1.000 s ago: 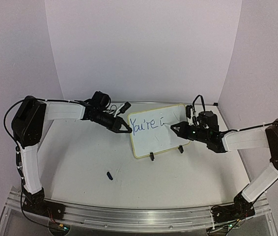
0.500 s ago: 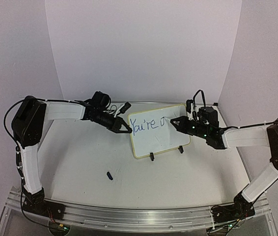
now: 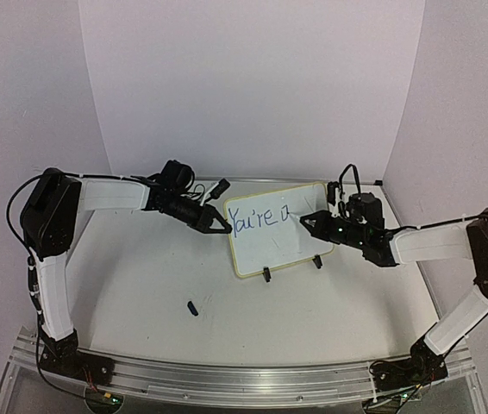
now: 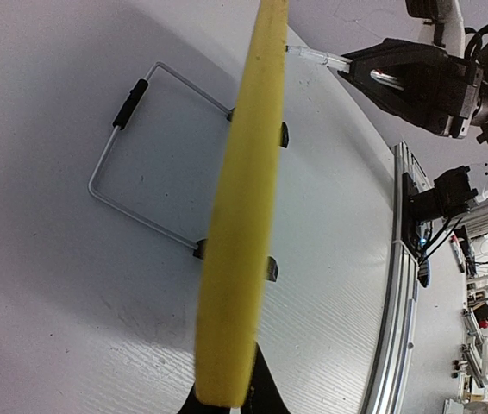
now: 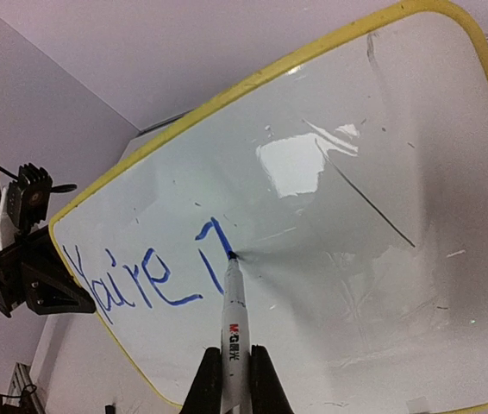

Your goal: Write a sentence on the whiteboard

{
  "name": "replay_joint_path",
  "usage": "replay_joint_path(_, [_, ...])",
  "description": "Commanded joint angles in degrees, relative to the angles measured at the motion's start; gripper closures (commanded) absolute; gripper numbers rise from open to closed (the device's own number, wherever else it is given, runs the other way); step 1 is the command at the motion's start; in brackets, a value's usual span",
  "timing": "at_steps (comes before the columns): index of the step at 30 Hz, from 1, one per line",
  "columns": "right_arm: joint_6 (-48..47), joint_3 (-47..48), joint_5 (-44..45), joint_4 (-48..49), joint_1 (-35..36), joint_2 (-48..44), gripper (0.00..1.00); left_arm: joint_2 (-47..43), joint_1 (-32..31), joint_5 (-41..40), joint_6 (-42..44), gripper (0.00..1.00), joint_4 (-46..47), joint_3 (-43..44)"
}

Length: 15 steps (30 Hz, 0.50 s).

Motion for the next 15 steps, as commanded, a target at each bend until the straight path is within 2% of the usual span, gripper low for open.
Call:
replay_joint_path(1, [0.70,-1.28,0.51,0.39,-0.27,-0.83,1.00,1.40,-1.11,-1.16,1.01,1.00,-2.46,1.54])
replay_joint_path(15, [0.28,-2.41,3.16,-0.38,-0.31,-3.30,1.00,1.27,-1.11,-1.18,1.01,1.00,-2.51,1.55])
